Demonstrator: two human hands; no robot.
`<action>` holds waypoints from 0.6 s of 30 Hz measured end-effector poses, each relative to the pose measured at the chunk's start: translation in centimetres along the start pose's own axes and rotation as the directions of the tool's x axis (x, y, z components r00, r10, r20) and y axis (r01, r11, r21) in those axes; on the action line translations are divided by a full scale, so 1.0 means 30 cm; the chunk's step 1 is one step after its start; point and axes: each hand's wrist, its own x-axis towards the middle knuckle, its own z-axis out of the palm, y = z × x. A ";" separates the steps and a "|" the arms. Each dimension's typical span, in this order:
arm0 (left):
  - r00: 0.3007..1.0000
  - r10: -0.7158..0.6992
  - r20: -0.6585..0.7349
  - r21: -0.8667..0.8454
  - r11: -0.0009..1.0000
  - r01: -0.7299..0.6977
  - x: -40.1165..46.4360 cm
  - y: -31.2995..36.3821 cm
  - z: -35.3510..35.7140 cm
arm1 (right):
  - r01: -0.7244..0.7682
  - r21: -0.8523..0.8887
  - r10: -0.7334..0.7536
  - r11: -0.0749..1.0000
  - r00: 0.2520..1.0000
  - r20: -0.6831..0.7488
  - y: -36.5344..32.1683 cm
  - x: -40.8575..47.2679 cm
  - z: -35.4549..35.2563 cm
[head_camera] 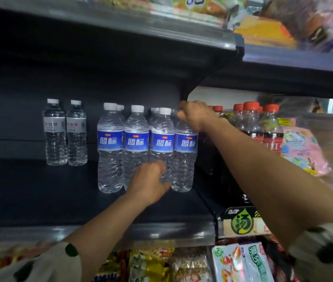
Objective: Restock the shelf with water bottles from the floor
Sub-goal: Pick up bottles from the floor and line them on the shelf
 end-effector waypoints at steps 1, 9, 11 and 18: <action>1.000 0.007 0.001 -0.003 1.000 -0.007 0.001 -0.001 0.002 | 0.001 -0.004 -0.001 1.000 1.000 -0.009 0.000 0.004 0.007; 0.999 0.027 0.033 -0.012 1.000 -0.027 -0.014 -0.002 -0.006 | -0.010 0.012 0.011 1.000 0.999 -0.050 0.010 -0.009 0.004; 0.998 0.023 0.058 -0.016 1.000 -0.022 -0.023 0.000 -0.023 | -0.028 0.027 0.029 0.999 0.999 -0.025 0.004 -0.025 -0.009; 0.999 0.039 0.021 -0.097 0.995 -0.036 -0.093 -0.018 -0.161 | -0.045 -0.119 0.036 0.992 0.996 -0.082 -0.106 -0.237 -0.114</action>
